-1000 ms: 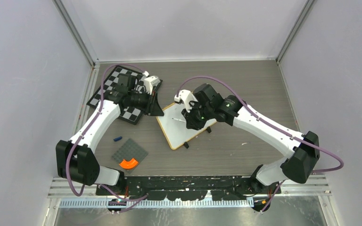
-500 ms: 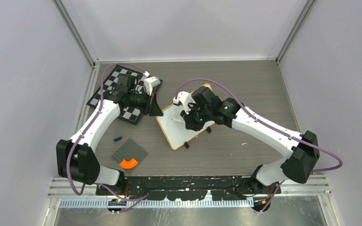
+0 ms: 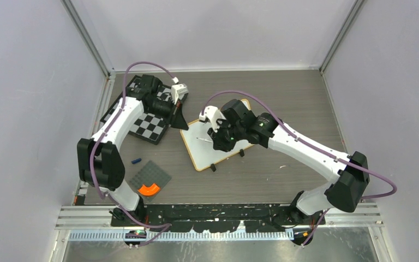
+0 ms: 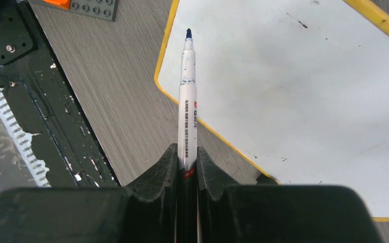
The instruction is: Write a sentence on the whiteboard
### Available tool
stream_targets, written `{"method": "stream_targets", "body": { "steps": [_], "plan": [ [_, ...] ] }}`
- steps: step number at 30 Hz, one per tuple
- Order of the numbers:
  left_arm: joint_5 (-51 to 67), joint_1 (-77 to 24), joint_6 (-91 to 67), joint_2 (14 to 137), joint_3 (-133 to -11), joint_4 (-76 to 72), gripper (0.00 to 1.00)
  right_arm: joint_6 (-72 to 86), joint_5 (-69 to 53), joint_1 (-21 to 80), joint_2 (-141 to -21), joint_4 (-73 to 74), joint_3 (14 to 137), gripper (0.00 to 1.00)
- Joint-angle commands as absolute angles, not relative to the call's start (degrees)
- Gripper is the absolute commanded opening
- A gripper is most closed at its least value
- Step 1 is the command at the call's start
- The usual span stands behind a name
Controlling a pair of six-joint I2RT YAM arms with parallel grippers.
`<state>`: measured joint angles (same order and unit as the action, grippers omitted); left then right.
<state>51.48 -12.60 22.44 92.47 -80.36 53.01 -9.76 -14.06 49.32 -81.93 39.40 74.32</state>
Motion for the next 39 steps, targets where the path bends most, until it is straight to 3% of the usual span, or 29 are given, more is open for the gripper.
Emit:
{"method": "stream_targets", "body": {
  "steps": [1, 9, 17, 21, 25, 35, 39],
  "plan": [
    [53.7, -12.8, 29.0, 94.8, -83.8, 57.5, 0.00, -10.9, -11.0, 50.1, -82.3, 39.2, 77.6, 0.00],
    [51.8, -18.4, 31.2, 97.9, -83.7, 61.8, 0.00, -11.3, -12.7, 50.1, -80.6, 41.6, 77.4, 0.00],
    [48.6, -19.2, 21.6, 95.2, -81.0, 56.6, 0.00, -11.2, -10.9, 50.1, -77.2, 44.1, 74.4, 0.00],
    [46.8, -19.0, 15.6, 91.6, -79.5, 52.7, 0.23, -10.7, -9.7, 50.0, -76.4, 45.0, 74.1, 0.00],
    [45.4, -18.9, 11.3, 86.7, -77.0, 48.1, 0.34, -9.7, -9.4, 50.0, -76.7, 44.2, 74.7, 0.00],
    [45.5, -16.7, 8.6, 83.5, -74.9, 44.1, 0.24, -8.7, -7.6, 51.5, -82.5, 43.8, 80.4, 0.00],
    [46.3, -16.7, 8.0, 84.2, -74.3, 43.2, 0.26, -8.4, -7.2, 51.8, -84.0, 44.2, 82.2, 0.00]
  ]
}}
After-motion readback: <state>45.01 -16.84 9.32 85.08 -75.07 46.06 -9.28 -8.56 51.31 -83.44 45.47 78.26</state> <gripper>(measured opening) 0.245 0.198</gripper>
